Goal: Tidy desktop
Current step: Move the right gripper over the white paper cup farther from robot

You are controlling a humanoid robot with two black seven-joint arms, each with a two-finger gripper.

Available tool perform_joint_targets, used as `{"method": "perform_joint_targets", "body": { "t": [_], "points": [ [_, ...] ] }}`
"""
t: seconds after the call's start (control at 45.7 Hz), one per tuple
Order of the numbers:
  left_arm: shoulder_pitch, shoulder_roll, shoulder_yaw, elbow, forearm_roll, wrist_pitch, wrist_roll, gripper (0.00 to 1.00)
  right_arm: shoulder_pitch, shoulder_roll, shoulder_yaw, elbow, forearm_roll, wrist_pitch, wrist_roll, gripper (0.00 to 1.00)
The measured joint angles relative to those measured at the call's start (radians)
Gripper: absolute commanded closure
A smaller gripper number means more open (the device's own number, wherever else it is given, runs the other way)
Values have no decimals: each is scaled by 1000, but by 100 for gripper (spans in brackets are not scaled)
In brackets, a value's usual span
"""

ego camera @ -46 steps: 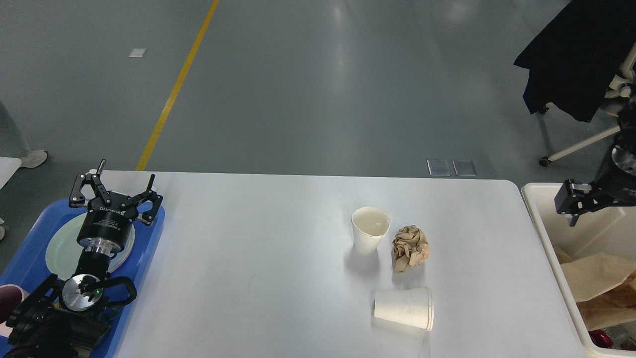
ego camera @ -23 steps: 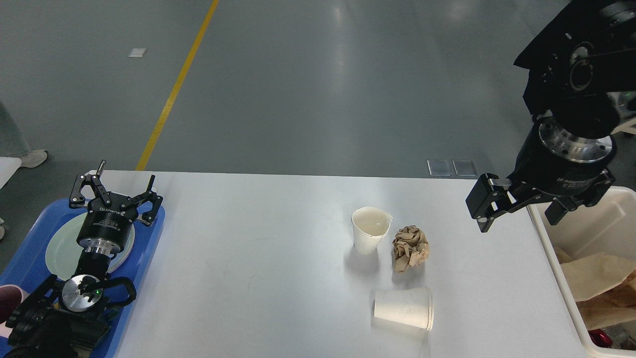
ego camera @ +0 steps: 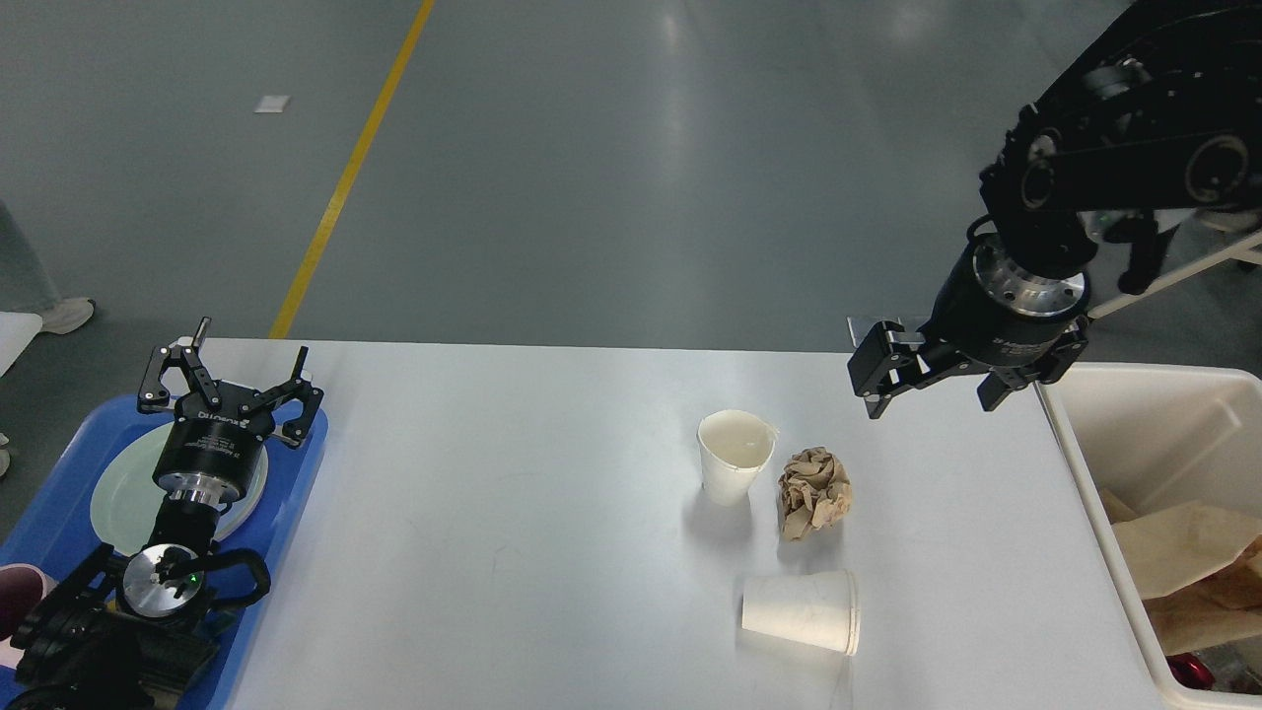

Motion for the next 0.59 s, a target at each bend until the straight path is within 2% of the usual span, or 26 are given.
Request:
{"method": "perform_joint_targets", "body": {
  "t": [0.328, 0.416, 0.591],
  "points": [
    [0, -1, 0, 0, 0, -1, 0, 4, -476, 206, 56, -540, -2, -14, -1, 0],
    [0, -1, 0, 0, 0, -1, 0, 4, -558, 233, 59, -609, -4, -73, -1, 0],
    [0, 0, 0, -1, 0, -2, 0, 4, -641, 255, 71, -644, -5, -231, -8, 0]
  ]
}}
